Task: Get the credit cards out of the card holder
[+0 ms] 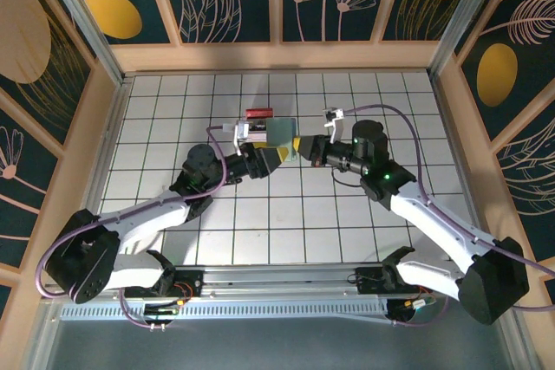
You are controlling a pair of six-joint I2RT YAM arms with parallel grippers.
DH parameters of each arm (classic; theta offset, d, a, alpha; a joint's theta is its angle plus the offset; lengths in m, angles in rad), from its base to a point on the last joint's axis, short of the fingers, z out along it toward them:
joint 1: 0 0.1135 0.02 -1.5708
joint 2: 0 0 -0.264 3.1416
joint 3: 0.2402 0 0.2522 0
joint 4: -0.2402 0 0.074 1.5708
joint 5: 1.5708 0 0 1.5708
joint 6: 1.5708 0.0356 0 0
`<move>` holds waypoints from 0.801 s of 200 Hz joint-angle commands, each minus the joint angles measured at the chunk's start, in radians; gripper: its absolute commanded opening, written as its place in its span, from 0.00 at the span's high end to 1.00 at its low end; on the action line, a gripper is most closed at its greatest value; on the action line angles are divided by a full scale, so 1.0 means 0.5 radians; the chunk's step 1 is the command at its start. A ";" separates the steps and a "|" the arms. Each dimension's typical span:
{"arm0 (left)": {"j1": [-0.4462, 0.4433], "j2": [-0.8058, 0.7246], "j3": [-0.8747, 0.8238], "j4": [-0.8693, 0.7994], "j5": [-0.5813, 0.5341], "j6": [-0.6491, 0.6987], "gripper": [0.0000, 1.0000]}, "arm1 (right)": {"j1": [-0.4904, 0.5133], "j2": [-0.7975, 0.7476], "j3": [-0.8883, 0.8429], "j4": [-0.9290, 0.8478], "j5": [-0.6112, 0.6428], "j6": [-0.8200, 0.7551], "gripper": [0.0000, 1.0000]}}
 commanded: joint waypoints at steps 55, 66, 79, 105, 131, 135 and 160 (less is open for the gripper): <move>-0.019 0.064 0.169 -0.284 -0.095 0.222 0.01 | 0.057 0.079 0.209 -0.315 0.263 -0.091 1.00; -0.020 0.075 0.173 -0.290 -0.093 0.219 0.01 | 0.057 0.090 0.231 -0.335 0.279 -0.088 1.00; -0.021 0.086 0.176 -0.303 -0.083 0.218 0.01 | 0.061 0.110 0.255 -0.353 0.296 -0.080 1.00; -0.030 0.086 0.163 -0.320 -0.088 0.221 0.01 | 0.069 0.154 0.292 -0.368 0.313 -0.070 1.00; -0.041 0.086 0.183 -0.400 -0.126 0.261 0.01 | 0.082 0.194 0.336 -0.377 0.307 -0.063 1.00; -0.045 0.084 0.185 -0.414 -0.139 0.269 0.01 | 0.084 0.198 0.341 -0.385 0.310 -0.062 1.00; -0.054 0.087 0.198 -0.487 -0.201 0.297 0.01 | 0.094 0.226 0.393 -0.466 0.368 -0.066 1.00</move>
